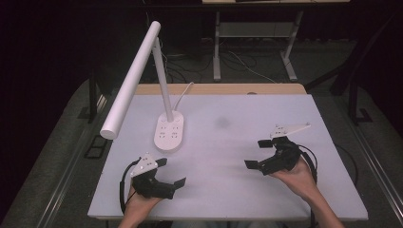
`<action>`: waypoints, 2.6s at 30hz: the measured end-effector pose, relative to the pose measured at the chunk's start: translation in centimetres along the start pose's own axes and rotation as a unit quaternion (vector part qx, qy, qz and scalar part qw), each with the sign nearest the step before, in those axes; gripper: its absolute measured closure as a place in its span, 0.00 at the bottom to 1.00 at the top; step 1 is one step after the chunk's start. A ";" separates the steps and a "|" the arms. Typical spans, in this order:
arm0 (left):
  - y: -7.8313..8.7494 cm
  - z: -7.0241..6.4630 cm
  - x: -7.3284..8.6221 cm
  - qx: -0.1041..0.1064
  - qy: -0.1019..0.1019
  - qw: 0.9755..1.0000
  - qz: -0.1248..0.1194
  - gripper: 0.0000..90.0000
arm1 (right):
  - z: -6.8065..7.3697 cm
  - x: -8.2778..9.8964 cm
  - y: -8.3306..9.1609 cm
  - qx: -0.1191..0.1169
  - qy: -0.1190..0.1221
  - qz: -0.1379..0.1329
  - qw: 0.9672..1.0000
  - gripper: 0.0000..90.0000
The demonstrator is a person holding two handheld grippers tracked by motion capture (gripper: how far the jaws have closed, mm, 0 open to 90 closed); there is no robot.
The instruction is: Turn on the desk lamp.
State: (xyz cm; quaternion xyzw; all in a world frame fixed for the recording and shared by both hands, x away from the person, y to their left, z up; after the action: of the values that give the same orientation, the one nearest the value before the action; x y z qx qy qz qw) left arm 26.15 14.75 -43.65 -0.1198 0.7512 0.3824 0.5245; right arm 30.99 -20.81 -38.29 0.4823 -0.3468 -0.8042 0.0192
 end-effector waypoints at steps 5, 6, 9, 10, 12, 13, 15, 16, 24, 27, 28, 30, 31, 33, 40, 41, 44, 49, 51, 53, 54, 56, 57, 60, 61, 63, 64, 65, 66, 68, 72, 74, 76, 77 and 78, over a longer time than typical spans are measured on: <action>0.0 0.0 0.0 0.000 -0.001 1.000 0.000 0.00 | -0.2 -0.8 -0.3 -0.001 0.003 0.004 1.000 0.01; 0.0 0.0 0.0 0.000 -0.001 1.000 0.001 0.00 | -0.2 -0.9 -0.3 -0.001 0.003 0.006 1.000 0.01; 0.0 -0.1 0.0 0.000 0.000 1.000 -0.001 0.00 | -0.4 -1.4 -0.7 -0.004 0.005 0.008 1.000 0.01; 0.0 -0.1 0.0 0.000 0.000 1.000 -0.001 0.00 | -0.4 -1.4 -0.7 -0.004 0.005 0.008 1.000 0.01; -0.1 -0.1 0.0 0.000 -0.001 1.000 0.000 0.00 | -0.5 -1.7 -1.1 -0.008 0.004 0.012 1.000 0.01; -0.1 -0.1 0.1 0.000 0.001 1.000 0.000 0.00 | -0.5 -1.7 -1.1 -0.008 0.004 0.012 1.000 0.01; 0.0 -0.1 0.1 0.000 0.001 1.000 -0.001 0.00 | -0.5 -2.0 -1.4 -0.010 0.008 0.016 1.000 0.01; 0.0 -0.1 0.1 0.000 0.002 1.000 0.000 0.00 | -0.5 -2.1 -1.5 -0.011 0.008 0.016 1.000 0.01; 0.1 0.0 0.0 0.001 0.001 1.000 -0.002 0.00 | -0.5 -4.1 -2.9 -0.018 0.022 0.031 0.999 0.01; 0.1 0.0 0.0 0.001 0.001 1.000 -0.001 0.00 | -0.5 -4.6 -3.5 -0.020 0.025 0.036 0.999 0.01; 0.1 0.0 0.0 0.000 0.001 1.000 -0.002 0.00 | -0.5 -4.6 -3.5 -0.020 0.025 0.036 0.999 0.01; 0.1 0.0 0.0 0.001 0.003 1.000 -0.002 0.00 | -0.5 -4.9 -3.8 -0.020 0.029 0.039 0.999 0.01; 0.1 0.0 0.0 0.001 0.003 1.000 -0.002 0.00 | -0.5 -5.0 -4.0 -0.021 0.030 0.041 0.998 0.01; 0.1 0.0 0.0 0.001 0.002 1.000 -0.001 0.00 | -0.6 -5.3 -4.3 -0.022 0.031 0.044 0.998 0.01; 0.3 0.2 0.0 0.003 0.007 1.000 -0.005 0.00 | -1.1 -6.0 -5.5 -0.021 0.029 0.049 0.998 0.01; 0.3 0.2 0.0 0.003 0.007 1.000 -0.005 0.00 | -1.2 -6.1 -5.7 -0.020 0.029 0.049 0.998 0.01; 0.4 0.2 0.0 0.002 0.007 1.000 -0.006 0.00 | -1.4 -6.4 -6.1 -0.021 0.029 0.050 0.998 0.01; 0.4 0.2 0.0 0.002 0.006 1.000 -0.005 0.00 | -1.6 -7.0 -6.7 -0.021 0.030 0.052 0.998 0.01; 0.4 0.2 0.0 0.002 0.006 1.000 -0.005 0.00 | -1.6 -7.5 -7.0 -0.021 0.030 0.053 0.998 0.01; 0.4 0.3 0.0 0.002 0.006 1.000 -0.005 0.00 | -1.7 -7.7 -7.2 -0.020 0.031 0.053 0.998 0.01; 0.4 0.3 0.0 0.001 0.006 1.000 -0.005 0.00 | -1.7 -7.8 -7.3 -0.021 0.031 0.054 0.998 0.01; 0.4 0.3 0.1 0.001 0.007 1.000 -0.005 0.00 | -1.8 -8.4 -7.7 -0.021 0.035 0.054 0.998 0.01; 0.4 0.3 0.1 0.001 0.007 1.000 -0.005 0.00 | -1.8 -8.6 -7.9 -0.022 0.037 0.052 0.998 0.01; 0.4 0.2 0.0 0.002 0.007 1.000 -0.006 0.00 | -1.8 -9.0 -8.2 -0.022 0.037 0.052 0.998 0.01; 0.4 0.3 0.0 0.001 0.007 1.000 -0.006 0.00 | -1.8 -9.2 -8.3 -0.022 0.036 0.052 0.998 0.01; 0.4 0.3 0.0 0.001 0.007 1.000 -0.005 0.00 | -1.7 -9.6 -8.6 -0.022 0.036 0.053 0.998 0.01; 0.4 0.3 0.0 0.000 0.009 1.000 -0.007 0.00 | -1.7 -9.8 -8.8 -0.022 0.038 0.052 0.998 0.01; 0.4 0.3 0.0 0.000 0.009 1.000 -0.007 0.00 | -1.7 -10.2 -9.0 -0.023 0.035 0.051 0.998 0.01; 0.4 0.3 0.0 0.002 0.008 1.000 -0.007 0.00 | -1.7 -10.4 -9.2 -0.023 0.037 0.052 0.998 0.01; 0.4 0.3 0.0 0.000 0.009 1.000 -0.007 0.00 | -1.8 -10.6 -9.4 -0.022 0.038 0.052 0.998 0.01; 0.4 0.3 0.0 0.002 0.007 1.000 -0.007 0.00 | -2.0 -11.2 -10.2 -0.019 0.047 0.055 0.997 0.01; 0.4 0.3 0.0 0.000 0.008 1.000 -0.006 0.00 | -2.1 -11.5 -10.7 -0.019 0.041 0.060 0.997 0.01; 0.4 0.3 0.0 0.002 0.006 1.000 -0.004 0.00 | -2.2 -11.8 -11.1 -0.018 0.039 0.060 0.997 0.01; 0.4 0.3 0.0 0.002 0.006 1.000 -0.005 0.00 | -2.3 -12.0 -11.3 -0.018 0.037 0.062 0.997 0.01; 0.4 0.3 0.0 0.002 0.004 1.000 -0.004 0.00 | -2.3 -12.0 -11.3 -0.018 0.037 0.062 0.997 0.01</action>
State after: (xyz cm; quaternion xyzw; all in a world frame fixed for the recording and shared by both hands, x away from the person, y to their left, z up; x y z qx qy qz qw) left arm 26.15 15.24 -43.56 -0.1236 0.7537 0.3780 0.5232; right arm 42.63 -9.08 -36.33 0.4893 -0.3606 -0.7889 0.0907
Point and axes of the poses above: each handheld gripper's, and its own axes: y roughly backward along the jaws, x roughly out of its underside, z roughly to its left, the point moved 3 cm from there along -y, roughly forward along the jaws, and after that the axes turned 3 degrees about -x, right-handed, at the moved point
